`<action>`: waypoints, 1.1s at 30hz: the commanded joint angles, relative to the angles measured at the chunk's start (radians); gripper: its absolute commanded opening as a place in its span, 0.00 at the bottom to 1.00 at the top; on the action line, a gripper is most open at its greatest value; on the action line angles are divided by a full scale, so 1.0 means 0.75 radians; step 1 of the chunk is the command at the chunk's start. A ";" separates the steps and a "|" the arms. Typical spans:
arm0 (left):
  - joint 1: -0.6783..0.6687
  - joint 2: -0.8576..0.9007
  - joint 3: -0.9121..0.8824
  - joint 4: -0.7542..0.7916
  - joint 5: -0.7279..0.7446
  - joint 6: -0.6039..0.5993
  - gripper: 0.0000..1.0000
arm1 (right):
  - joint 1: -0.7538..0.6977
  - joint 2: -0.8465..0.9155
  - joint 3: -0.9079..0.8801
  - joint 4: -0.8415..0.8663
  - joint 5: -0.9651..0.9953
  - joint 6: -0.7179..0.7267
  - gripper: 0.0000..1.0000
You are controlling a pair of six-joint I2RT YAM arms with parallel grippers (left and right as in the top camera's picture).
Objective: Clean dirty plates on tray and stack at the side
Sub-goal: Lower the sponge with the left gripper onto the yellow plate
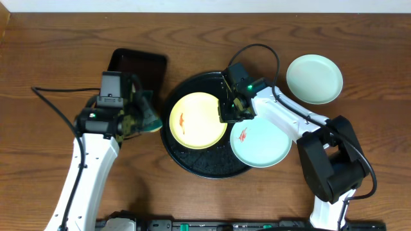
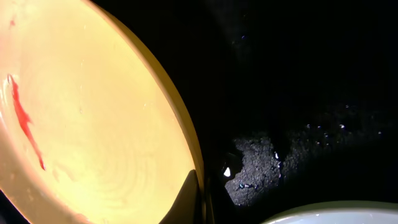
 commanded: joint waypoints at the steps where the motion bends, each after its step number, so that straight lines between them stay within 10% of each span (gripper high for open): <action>1: -0.074 0.027 -0.017 0.059 0.026 -0.094 0.08 | -0.002 -0.007 -0.006 -0.010 -0.032 -0.066 0.01; 33: -0.339 0.701 -0.018 0.415 0.105 -0.241 0.08 | -0.002 -0.007 -0.006 -0.055 0.111 -0.065 0.01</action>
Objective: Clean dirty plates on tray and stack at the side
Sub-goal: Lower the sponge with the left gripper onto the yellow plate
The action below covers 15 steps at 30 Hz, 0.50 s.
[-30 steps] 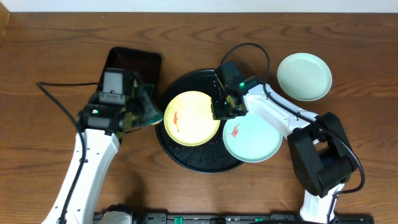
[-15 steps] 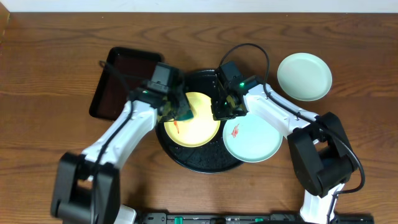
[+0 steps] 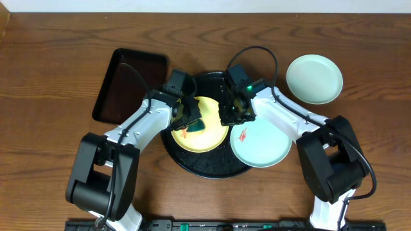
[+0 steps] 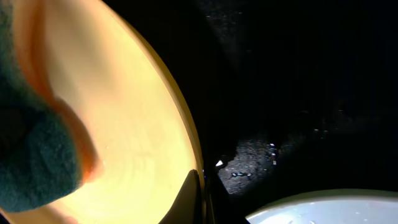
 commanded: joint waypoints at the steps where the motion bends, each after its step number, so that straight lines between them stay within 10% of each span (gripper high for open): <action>1: 0.001 0.024 -0.013 -0.022 -0.008 -0.002 0.08 | -0.002 -0.008 -0.001 -0.010 0.104 -0.018 0.01; 15: -0.085 0.024 -0.013 -0.015 -0.008 -0.002 0.12 | -0.002 -0.008 -0.001 0.012 0.104 -0.017 0.01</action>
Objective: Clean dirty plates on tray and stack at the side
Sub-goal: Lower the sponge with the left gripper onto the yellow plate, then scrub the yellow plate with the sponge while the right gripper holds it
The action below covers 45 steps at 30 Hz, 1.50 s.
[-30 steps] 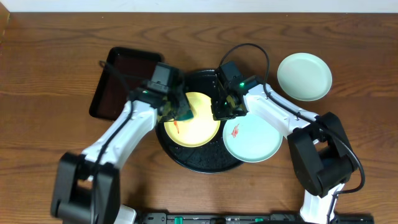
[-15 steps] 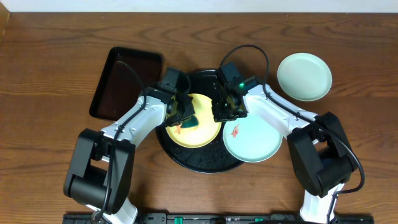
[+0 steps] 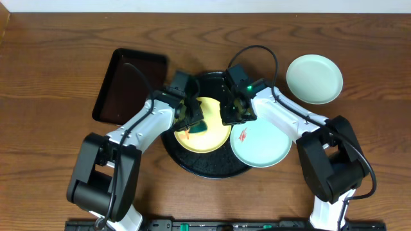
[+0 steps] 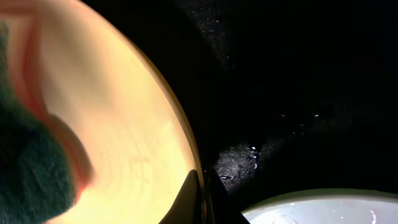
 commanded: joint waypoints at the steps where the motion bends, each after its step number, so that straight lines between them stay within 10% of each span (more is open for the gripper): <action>1: -0.052 0.024 -0.013 -0.008 -0.004 -0.002 0.13 | -0.002 -0.008 -0.001 0.012 0.039 -0.018 0.01; 26: -0.088 0.024 -0.013 0.019 -0.018 0.011 0.41 | -0.002 -0.008 -0.001 0.001 0.039 -0.018 0.01; 45: -0.082 -0.089 -0.010 -0.024 -0.018 0.094 0.30 | -0.002 -0.008 -0.001 0.002 0.039 -0.018 0.01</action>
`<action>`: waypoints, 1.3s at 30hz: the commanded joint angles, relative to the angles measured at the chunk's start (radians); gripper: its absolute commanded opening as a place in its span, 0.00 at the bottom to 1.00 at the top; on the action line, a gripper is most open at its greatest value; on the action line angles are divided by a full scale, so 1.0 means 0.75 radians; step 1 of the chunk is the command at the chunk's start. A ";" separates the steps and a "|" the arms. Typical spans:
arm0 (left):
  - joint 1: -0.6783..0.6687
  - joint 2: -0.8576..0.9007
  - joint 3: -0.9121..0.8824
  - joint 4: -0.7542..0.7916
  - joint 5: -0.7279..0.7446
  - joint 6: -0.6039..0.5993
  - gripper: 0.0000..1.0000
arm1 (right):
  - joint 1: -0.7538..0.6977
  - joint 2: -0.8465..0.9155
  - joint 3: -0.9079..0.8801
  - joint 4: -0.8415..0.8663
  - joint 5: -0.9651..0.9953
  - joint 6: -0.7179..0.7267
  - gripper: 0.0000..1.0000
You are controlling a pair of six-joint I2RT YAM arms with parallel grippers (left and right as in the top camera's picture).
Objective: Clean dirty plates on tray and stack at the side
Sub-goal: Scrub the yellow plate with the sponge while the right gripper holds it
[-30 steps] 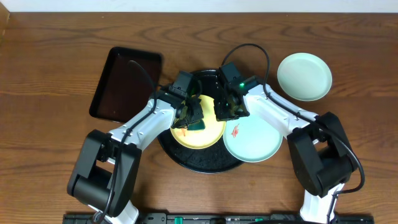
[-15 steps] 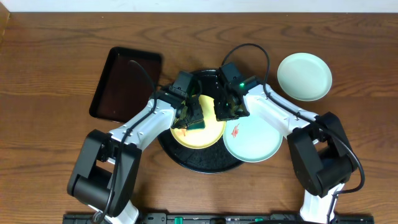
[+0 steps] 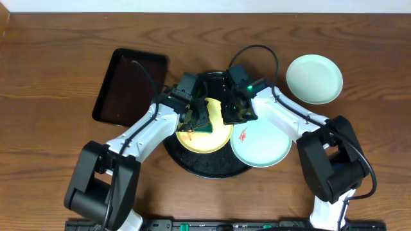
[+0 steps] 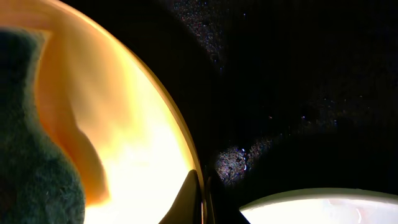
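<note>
A yellow plate lies on the round black tray. My left gripper is shut on a dark green sponge that rests on the plate's upper middle. My right gripper is shut on the yellow plate's right rim. In the right wrist view its thin fingers pinch the rim of the yellow plate, with the sponge at the left. A mint plate with a red smear sits half on the tray's right side.
A clean mint plate rests on the table at the back right. A rectangular black tray lies at the back left. The right arm's cable arcs over the round tray's far edge.
The sponge in my left gripper has shifted a little to the right across the yellow plate, closer to my right gripper. The right gripper still pinches the rim in the same place.
At first my left gripper held the sponge off to the left by the rectangular tray, and the yellow plate showed a red streak while my right gripper pinched its rim. Then the sponge lay on the plate over the streak, and it has since moved rightward across it.
</note>
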 commanded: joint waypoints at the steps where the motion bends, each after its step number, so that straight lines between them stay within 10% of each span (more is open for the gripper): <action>1: -0.007 -0.022 -0.010 -0.016 0.012 0.023 0.30 | -0.002 -0.008 0.000 0.004 0.013 -0.017 0.01; 39: -0.004 -0.022 -0.010 -0.020 -0.095 0.064 0.45 | -0.002 -0.008 0.000 -0.003 0.013 -0.017 0.01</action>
